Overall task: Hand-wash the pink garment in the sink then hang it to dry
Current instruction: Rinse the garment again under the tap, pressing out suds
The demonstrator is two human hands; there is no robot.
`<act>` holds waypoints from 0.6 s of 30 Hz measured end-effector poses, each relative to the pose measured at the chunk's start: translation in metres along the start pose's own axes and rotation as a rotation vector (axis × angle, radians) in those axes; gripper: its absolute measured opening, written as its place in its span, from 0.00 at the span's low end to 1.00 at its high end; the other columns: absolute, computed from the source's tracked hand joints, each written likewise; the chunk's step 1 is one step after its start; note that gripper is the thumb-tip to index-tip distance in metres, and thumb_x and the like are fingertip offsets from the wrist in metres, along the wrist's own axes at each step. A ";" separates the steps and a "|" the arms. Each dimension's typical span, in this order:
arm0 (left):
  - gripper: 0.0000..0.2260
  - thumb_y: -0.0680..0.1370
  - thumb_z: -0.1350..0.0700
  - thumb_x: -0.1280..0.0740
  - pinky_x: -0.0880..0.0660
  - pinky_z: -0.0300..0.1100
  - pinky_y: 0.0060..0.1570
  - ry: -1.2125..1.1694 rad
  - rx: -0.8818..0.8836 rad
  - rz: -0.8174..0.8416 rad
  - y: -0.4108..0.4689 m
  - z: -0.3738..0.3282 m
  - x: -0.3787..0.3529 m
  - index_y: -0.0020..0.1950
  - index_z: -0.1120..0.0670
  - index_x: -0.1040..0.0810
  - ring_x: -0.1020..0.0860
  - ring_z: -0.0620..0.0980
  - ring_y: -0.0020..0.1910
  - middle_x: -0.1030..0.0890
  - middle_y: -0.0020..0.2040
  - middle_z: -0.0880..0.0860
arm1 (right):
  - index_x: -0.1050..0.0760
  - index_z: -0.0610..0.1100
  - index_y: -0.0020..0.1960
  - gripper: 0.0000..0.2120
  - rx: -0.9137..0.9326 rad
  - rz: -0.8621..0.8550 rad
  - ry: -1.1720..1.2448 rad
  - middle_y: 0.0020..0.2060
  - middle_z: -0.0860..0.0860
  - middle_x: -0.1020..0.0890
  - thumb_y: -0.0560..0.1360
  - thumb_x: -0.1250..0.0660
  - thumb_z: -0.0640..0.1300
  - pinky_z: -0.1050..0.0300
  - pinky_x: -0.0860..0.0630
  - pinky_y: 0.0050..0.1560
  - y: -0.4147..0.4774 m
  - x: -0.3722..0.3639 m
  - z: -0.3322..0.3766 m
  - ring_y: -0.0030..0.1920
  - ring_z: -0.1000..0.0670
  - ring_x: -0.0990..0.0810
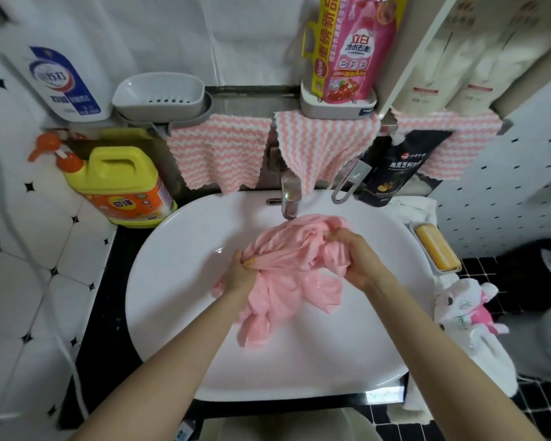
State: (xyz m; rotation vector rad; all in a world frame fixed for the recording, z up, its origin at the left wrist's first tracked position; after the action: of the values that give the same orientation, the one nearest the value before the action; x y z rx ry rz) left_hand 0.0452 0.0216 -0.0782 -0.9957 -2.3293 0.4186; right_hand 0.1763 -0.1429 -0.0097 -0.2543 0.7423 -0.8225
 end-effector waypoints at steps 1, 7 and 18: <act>0.13 0.70 0.57 0.41 0.31 0.43 0.39 -0.155 0.049 0.026 -0.002 -0.005 -0.003 0.54 0.54 0.30 0.25 0.52 0.42 0.24 0.43 0.55 | 0.24 0.38 0.55 0.18 -0.033 -0.046 -0.045 0.43 0.41 0.19 0.65 0.35 0.38 0.44 0.23 0.51 0.000 0.013 -0.001 0.41 0.43 0.20; 0.09 0.79 0.54 0.41 0.24 0.36 0.32 -0.917 0.226 0.154 -0.018 -0.033 -0.029 0.45 0.57 0.24 0.19 0.50 0.35 0.17 0.34 0.51 | 0.22 0.38 0.56 0.16 -0.227 -0.238 -0.179 0.44 0.43 0.17 0.69 0.31 0.37 0.55 0.19 0.37 -0.001 0.064 -0.021 0.39 0.47 0.17; 0.51 0.67 0.49 0.25 0.50 0.60 0.71 0.824 -0.270 0.139 0.002 0.045 0.019 0.77 0.46 0.60 0.60 0.57 0.76 0.60 0.77 0.54 | 0.33 0.49 0.71 0.31 0.258 -0.503 -1.213 0.66 0.44 0.29 0.70 0.29 0.47 0.49 0.31 0.62 0.006 0.075 -0.059 0.65 0.43 0.30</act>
State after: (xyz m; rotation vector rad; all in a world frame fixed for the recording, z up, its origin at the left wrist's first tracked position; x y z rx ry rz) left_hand 0.0078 0.0341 -0.1074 -1.1735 -1.5897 -0.2415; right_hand 0.1731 -0.1899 -0.0922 -0.6357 -0.5891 -1.0289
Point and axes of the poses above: each hand's wrist, its own y-axis towards the middle knuckle, its own x-axis out of the back of the hand, z = x × y, the point moved 4 cm from there along y, towards the middle knuckle
